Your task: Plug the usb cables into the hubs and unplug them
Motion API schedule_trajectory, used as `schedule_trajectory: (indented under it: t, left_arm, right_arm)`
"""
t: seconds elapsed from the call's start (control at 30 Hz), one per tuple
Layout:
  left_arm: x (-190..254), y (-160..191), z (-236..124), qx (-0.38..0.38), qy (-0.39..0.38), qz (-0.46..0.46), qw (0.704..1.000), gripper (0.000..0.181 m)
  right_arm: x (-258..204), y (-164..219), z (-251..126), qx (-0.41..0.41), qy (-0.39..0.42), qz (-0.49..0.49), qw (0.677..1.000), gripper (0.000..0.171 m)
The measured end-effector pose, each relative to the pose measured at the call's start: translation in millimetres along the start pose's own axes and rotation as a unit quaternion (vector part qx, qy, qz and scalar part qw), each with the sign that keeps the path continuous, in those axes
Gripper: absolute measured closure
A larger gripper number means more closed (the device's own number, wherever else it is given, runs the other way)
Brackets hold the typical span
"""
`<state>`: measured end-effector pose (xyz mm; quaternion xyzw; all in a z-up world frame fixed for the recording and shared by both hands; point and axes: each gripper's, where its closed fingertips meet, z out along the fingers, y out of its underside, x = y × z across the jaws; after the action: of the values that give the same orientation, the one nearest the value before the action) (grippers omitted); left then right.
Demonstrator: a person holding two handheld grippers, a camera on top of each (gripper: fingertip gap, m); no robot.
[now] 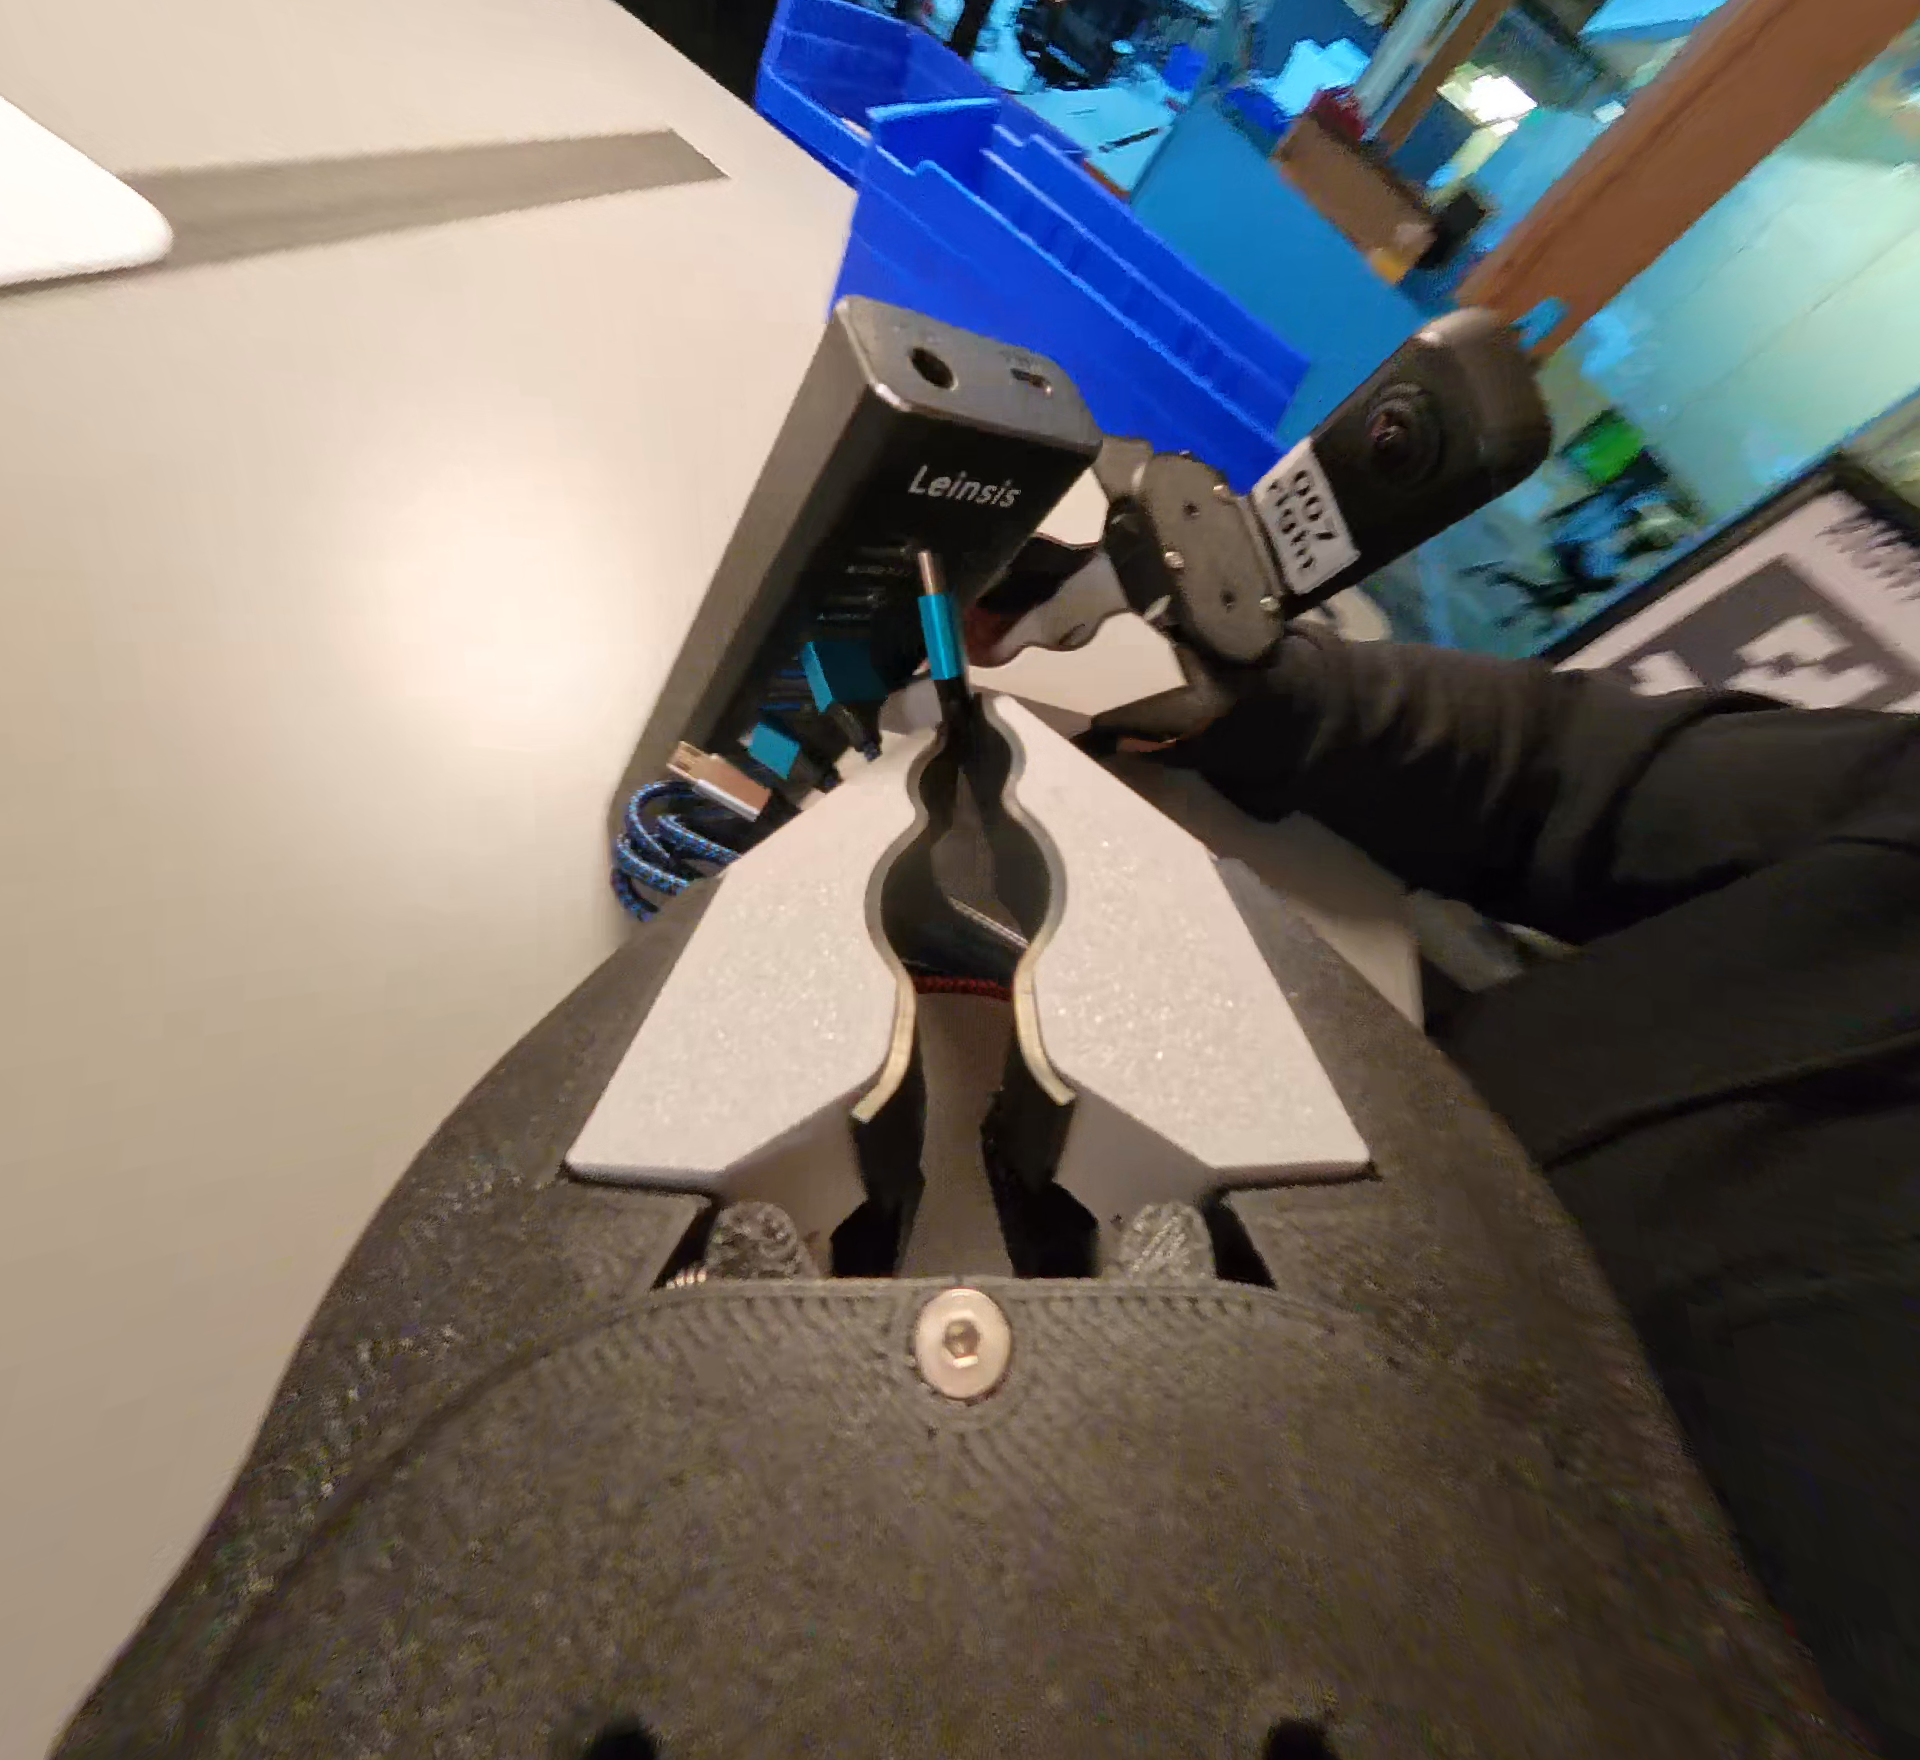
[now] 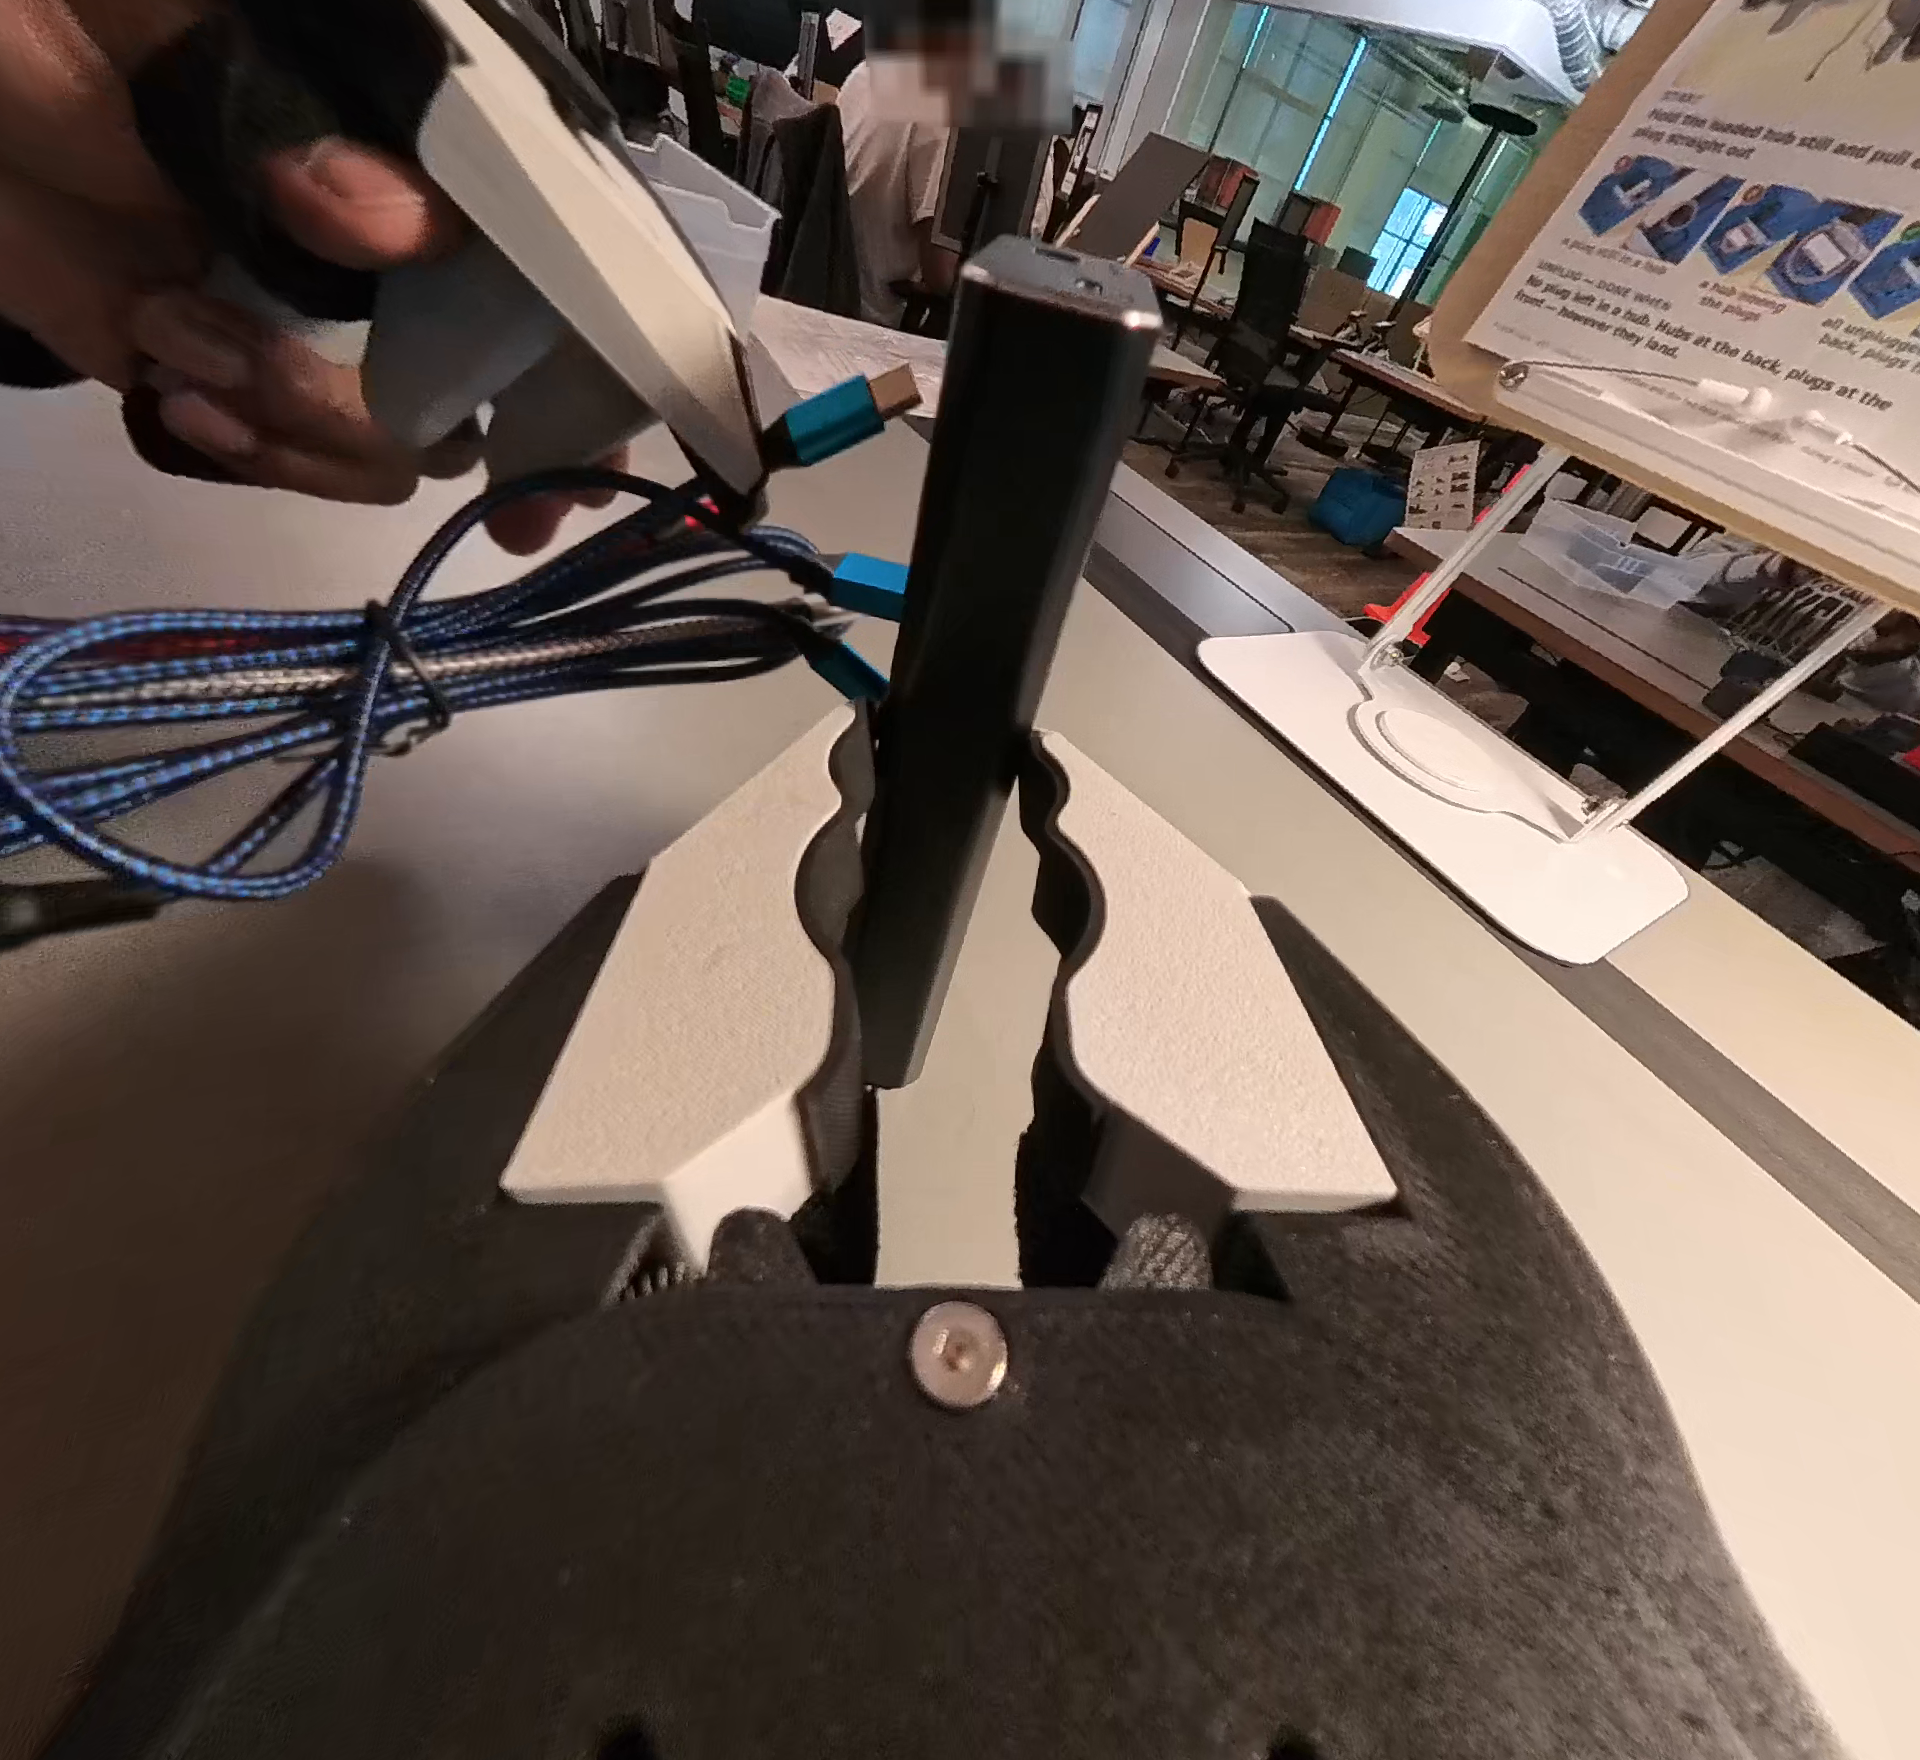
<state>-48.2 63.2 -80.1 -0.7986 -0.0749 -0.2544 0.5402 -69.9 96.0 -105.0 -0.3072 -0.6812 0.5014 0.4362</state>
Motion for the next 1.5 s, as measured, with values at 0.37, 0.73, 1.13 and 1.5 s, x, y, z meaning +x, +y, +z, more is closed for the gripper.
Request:
schedule_trajectory:
  t: [0.37,0.73,1.13,1.5]
  left_arm:
    - [8.0,11.1,-0.9,-0.006,0.157,-0.166,0.973,0.175]
    - [22.4,27.0,-3.2,-0.044,0.217,-0.213,0.952,0.175]
    - [20.6,37.8,-4.8,-0.044,0.234,-0.229,0.944,0.175]
    - [39.9,36.6,-0.6,-0.042,0.303,-0.226,0.925,0.177]
  right_arm:
    - [-10.2,-3.1,-1.6,0.017,-0.021,-0.042,0.999,0.144]
    - [-19.8,-4.5,-3.8,0.026,-0.054,-0.052,0.997,0.144]
    - [-24.2,-7.3,-8.7,0.039,-0.102,-0.027,0.994,0.144]
    - [-34.3,-12.1,-20.9,0.066,-0.162,-0.023,0.984,0.145]
